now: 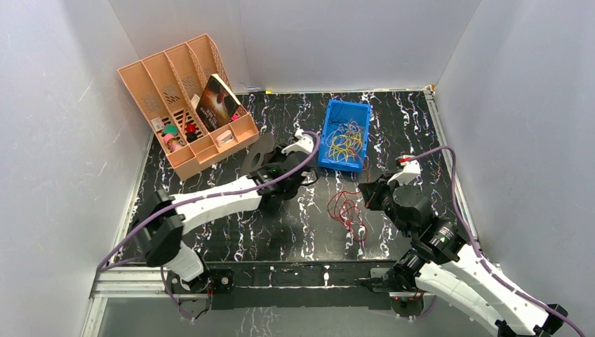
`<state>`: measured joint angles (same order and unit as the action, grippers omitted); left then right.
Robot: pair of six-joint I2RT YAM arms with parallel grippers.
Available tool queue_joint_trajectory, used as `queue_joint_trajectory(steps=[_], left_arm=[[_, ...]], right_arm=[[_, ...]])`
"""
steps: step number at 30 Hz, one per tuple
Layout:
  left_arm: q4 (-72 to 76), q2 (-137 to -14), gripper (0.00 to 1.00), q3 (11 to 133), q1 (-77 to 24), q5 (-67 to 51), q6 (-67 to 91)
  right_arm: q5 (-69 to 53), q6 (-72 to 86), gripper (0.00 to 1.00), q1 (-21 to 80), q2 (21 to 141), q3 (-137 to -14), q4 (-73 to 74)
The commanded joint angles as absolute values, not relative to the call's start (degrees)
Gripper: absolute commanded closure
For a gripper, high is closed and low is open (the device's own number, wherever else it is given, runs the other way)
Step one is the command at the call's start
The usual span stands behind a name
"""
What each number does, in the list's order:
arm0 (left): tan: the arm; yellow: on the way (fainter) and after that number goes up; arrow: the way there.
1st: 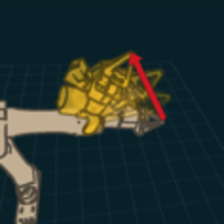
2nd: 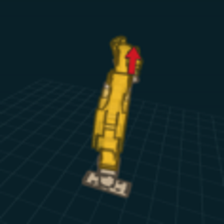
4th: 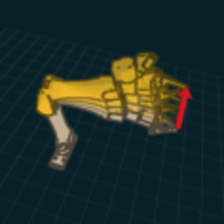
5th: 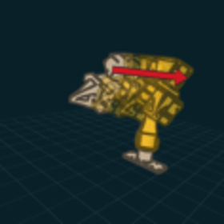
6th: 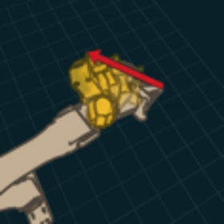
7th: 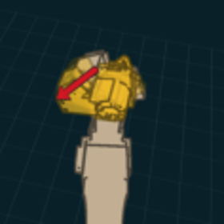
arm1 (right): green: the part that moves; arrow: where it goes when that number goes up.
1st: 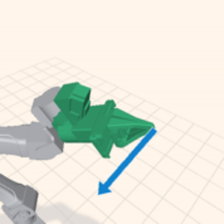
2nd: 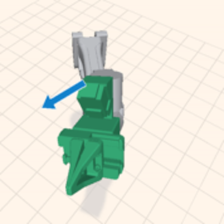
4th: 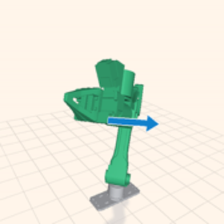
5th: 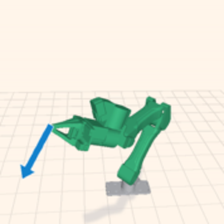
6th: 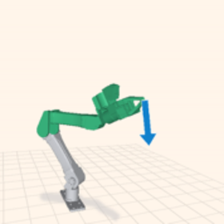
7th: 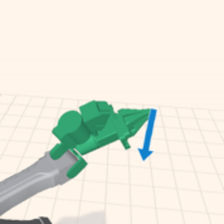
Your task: Wrap the cables
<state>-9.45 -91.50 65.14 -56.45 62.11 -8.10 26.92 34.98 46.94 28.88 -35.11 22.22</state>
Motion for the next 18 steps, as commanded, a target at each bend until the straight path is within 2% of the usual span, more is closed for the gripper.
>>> queue_joint_trajectory(steps=[1,10,18], left_arm=[[-6.91,-80.80,1.00,61.14,-56.85,57.94,-1.15],[-7.41,-64.53,1.00,53.30,-57.39,48.70,8.05],[-3.88,-55.06,1.00,45.43,-57.40,37.46,12.17]], right_arm=[[28.53,34.61,1.00,46.85,29.57,-38.45,20.30],[26.79,31.80,1.00,46.85,31.82,-42.06,20.97],[22.77,27.69,1.00,46.82,34.90,-45.78,22.88]])
